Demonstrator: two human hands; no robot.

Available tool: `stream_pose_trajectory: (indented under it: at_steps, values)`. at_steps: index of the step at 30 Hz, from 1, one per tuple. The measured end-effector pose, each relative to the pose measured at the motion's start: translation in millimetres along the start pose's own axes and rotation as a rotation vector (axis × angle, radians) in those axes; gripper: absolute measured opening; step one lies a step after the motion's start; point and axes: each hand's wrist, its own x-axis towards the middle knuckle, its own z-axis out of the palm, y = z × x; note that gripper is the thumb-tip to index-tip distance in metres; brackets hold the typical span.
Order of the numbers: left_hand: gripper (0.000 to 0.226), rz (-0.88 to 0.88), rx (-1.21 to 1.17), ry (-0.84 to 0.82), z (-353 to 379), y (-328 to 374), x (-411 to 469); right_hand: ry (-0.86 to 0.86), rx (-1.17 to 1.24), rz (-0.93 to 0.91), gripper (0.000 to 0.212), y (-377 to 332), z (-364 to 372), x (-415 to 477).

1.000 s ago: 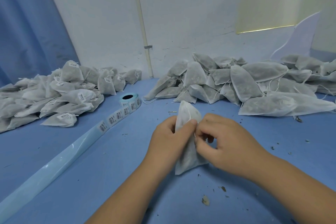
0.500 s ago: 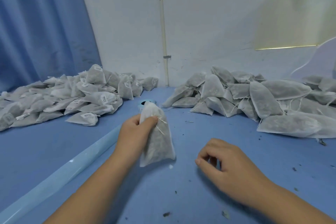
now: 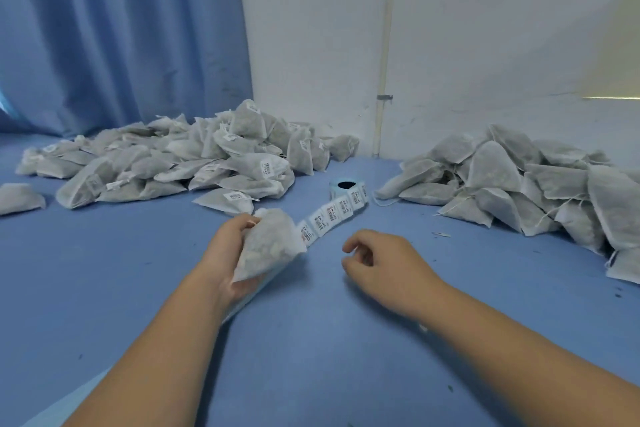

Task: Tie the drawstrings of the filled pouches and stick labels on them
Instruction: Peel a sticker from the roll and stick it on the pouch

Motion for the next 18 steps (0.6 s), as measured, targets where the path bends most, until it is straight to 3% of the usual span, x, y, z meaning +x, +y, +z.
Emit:
stream_pose_trajectory:
  at_steps: [3, 10, 18]
  values:
    - [0.019, -0.071, -0.096, -0.081, -4.6, 0.4, 0.7, 0.037, 0.063, 0.092, 0.008, -10.4, 21.6, 36.8]
    - [0.043, -0.132, 0.011, -0.177, -14.4, -4.0, 15.6, 0.102, 0.141, 0.179, 0.022, -20.7, 50.9, 67.3]
    - [0.023, -0.189, 0.089, -0.133, -9.9, -3.8, 10.1, 0.074, 0.386, 0.230, 0.018, -19.7, 48.7, 62.4]
